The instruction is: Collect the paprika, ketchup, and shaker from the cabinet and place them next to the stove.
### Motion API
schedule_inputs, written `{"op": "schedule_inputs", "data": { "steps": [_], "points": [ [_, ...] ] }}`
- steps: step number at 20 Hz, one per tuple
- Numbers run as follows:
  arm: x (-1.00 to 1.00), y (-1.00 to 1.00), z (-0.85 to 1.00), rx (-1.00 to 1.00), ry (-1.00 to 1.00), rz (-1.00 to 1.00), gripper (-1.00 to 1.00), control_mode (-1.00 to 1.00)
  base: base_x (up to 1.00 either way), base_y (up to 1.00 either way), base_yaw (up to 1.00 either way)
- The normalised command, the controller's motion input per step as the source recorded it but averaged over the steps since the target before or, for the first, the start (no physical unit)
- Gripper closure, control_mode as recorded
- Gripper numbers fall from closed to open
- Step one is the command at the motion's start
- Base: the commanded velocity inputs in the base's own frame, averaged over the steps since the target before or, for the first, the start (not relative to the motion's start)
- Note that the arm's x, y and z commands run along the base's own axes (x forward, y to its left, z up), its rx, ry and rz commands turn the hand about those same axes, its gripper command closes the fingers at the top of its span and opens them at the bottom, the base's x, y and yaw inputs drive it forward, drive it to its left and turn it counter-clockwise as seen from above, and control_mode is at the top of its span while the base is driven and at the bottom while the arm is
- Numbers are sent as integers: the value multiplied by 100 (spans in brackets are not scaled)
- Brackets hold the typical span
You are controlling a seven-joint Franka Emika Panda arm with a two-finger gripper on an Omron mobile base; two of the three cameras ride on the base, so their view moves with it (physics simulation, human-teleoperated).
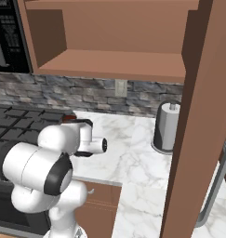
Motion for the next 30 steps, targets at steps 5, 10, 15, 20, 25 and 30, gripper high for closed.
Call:
{"op": "schedule_inputs", "data": {
  "steps": [5,10,15,20,25,30],
  "points": [
    [10,0,-23,0,-14,0,100,-100,0,0,0],
    [16,4,-19,0,-1,0,100,-100,0,0,0],
    [21,13,-26,-6,7,0,100,-100,0,0,0],
    [-6,5,-21,-3,1,0,-100,-100,0,0,0],
    [-15,0,-2,0,0,0,-100,-100,0,0,0],
    [-7,-2,4,0,0,0,-100,-100,0,0,0]
  ]
}}
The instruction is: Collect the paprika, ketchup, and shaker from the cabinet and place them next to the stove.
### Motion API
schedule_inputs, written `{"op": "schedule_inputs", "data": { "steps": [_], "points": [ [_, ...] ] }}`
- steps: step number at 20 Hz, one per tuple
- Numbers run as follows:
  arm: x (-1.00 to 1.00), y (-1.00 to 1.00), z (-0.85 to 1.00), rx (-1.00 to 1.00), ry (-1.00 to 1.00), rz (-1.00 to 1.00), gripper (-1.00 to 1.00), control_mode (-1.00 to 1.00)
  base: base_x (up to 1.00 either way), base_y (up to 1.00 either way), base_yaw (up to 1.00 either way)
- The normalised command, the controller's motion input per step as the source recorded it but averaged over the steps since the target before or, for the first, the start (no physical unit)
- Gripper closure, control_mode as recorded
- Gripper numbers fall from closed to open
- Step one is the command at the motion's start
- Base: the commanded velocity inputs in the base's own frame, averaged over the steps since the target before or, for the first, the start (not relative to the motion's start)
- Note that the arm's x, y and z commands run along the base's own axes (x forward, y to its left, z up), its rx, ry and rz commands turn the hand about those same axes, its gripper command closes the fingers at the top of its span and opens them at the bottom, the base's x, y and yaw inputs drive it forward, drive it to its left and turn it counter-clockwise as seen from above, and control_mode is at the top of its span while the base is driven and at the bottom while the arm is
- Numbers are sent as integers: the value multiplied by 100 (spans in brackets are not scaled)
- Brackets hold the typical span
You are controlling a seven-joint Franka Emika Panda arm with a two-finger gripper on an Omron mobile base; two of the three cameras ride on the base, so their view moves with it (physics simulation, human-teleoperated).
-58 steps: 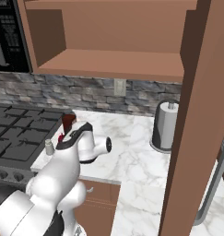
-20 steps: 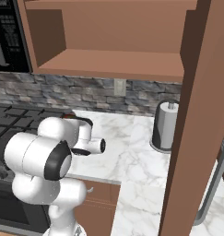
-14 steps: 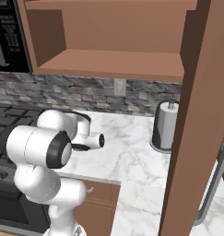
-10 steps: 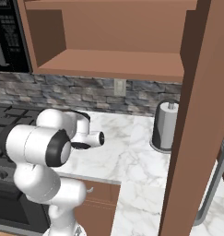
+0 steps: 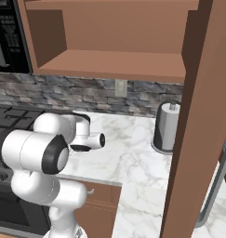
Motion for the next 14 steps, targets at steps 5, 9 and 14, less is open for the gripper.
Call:
{"op": "schedule_inputs", "data": {
  "steps": [5,9,14],
  "points": [
    [-2,-6,15,0,0,-2,-100,-100,0,0,0],
    [0,-17,21,0,0,-1,-100,-100,0,0,0],
    [0,-28,22,0,1,-1,-100,-100,0,0,0]
  ]
}}
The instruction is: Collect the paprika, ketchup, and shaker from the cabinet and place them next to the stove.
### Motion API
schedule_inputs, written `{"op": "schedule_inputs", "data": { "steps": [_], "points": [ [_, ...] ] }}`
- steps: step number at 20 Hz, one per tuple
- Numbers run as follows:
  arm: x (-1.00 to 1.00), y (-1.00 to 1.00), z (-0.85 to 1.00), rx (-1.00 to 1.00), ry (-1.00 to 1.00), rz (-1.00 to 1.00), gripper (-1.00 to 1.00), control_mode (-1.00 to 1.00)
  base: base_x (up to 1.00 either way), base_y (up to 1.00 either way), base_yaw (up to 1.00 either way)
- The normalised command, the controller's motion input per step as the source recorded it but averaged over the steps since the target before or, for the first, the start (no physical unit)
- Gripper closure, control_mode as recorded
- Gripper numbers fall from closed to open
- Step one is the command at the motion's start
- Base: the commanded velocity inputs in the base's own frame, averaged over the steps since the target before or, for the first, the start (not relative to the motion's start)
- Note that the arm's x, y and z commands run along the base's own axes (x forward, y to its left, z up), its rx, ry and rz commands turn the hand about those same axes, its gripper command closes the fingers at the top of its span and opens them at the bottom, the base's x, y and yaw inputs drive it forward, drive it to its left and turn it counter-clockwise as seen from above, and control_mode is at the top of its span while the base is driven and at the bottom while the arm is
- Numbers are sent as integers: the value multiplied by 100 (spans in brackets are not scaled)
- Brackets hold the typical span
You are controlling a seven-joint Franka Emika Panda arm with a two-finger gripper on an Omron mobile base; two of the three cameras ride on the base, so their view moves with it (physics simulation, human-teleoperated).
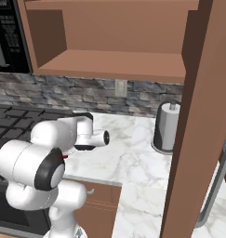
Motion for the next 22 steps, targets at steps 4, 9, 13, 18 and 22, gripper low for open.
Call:
{"op": "schedule_inputs", "data": {
  "steps": [4,9,13,18,22],
  "points": [
    [-4,-41,29,0,0,-2,-100,-100,0,0,0],
    [-27,-48,42,3,0,-9,-100,-100,0,0,0],
    [-42,-41,56,3,0,-11,-100,-100,0,0,0],
    [-42,-31,67,1,0,-10,-100,-100,0,0,0],
    [-43,-17,72,0,0,-10,-100,-100,0,0,0]
  ]
}}
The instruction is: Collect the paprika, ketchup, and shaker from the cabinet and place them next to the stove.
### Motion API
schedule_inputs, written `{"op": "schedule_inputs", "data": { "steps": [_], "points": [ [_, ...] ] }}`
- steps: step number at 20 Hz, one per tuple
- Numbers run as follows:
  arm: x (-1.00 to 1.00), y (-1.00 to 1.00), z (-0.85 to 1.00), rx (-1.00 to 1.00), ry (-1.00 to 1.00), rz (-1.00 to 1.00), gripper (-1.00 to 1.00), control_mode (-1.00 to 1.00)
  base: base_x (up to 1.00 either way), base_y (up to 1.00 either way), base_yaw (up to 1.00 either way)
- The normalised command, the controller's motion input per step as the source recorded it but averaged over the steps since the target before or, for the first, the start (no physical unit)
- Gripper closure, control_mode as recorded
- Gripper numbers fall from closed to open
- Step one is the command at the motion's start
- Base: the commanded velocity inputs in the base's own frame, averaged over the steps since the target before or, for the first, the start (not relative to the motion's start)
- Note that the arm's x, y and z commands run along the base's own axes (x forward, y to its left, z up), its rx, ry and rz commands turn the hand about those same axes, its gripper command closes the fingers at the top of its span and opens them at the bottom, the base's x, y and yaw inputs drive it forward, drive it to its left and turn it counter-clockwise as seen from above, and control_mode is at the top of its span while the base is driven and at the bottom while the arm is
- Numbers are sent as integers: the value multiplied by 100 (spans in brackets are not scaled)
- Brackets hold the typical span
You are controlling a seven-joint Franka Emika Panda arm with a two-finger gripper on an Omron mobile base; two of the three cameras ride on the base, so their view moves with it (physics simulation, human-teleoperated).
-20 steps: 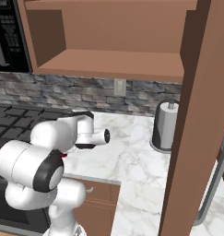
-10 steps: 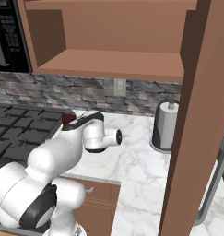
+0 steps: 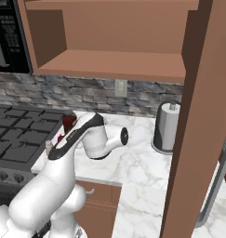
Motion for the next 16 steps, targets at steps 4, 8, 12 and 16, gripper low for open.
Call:
{"op": "schedule_inputs", "data": {
  "steps": [4,8,12,16],
  "points": [
    [-49,-14,69,0,0,-9,-100,-100,0,0,0],
    [-56,-9,64,0,0,-8,-100,-100,0,0,0],
    [-65,-1,59,0,-2,-8,-100,-100,0,0,0],
    [-65,5,59,0,-5,-7,-100,-100,0,0,0]
  ]
}}
